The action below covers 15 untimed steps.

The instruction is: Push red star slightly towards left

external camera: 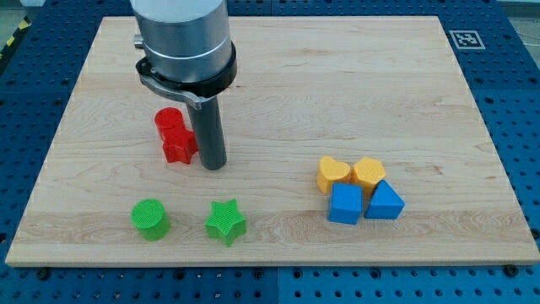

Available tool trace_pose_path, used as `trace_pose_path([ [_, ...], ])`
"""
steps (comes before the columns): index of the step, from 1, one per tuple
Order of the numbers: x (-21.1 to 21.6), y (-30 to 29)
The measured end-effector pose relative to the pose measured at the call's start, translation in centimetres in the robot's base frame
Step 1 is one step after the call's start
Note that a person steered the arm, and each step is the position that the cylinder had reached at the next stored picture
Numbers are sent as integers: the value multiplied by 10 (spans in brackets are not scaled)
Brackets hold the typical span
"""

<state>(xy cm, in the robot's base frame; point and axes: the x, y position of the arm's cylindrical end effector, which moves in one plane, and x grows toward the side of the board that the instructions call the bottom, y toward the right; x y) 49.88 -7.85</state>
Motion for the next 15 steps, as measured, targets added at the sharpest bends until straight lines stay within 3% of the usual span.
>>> trace_pose_path([
  [6,-4,0],
  [8,14,-14],
  [10,-1,26],
  [12,-12,-23],
  [15,-12,-35],
])
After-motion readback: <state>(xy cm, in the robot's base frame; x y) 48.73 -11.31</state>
